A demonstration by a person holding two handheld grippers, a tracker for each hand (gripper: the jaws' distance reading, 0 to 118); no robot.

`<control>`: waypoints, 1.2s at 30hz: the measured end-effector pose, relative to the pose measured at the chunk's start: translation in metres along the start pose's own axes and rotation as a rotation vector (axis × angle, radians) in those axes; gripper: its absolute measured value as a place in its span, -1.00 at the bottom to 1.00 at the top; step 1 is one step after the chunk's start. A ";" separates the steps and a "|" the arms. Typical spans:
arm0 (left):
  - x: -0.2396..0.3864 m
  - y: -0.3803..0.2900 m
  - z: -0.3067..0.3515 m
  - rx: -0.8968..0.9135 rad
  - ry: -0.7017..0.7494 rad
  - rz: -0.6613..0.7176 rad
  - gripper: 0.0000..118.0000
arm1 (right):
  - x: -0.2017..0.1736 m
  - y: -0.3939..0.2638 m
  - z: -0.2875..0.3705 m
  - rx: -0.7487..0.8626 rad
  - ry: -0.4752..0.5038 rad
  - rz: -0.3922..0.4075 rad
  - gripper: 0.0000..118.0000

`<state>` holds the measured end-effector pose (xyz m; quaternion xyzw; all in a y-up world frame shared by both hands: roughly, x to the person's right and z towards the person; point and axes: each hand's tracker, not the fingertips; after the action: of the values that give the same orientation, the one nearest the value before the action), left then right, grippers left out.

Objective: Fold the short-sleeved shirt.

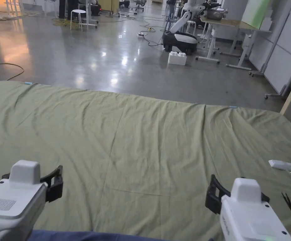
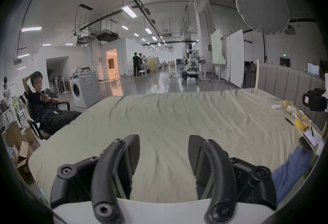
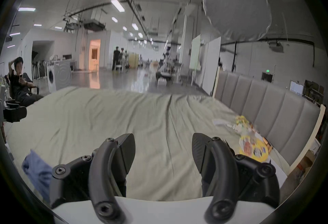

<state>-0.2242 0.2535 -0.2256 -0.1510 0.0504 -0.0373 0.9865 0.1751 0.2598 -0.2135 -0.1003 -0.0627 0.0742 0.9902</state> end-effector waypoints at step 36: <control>-0.075 -0.028 0.007 -0.038 -0.026 0.091 -0.90 | -0.022 0.010 -0.024 0.106 0.047 -0.018 -0.92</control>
<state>-0.2996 0.2351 -0.2042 -0.1676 0.0452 0.0105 0.9848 0.1552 0.2613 -0.2416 -0.0491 -0.0362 0.0662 0.9959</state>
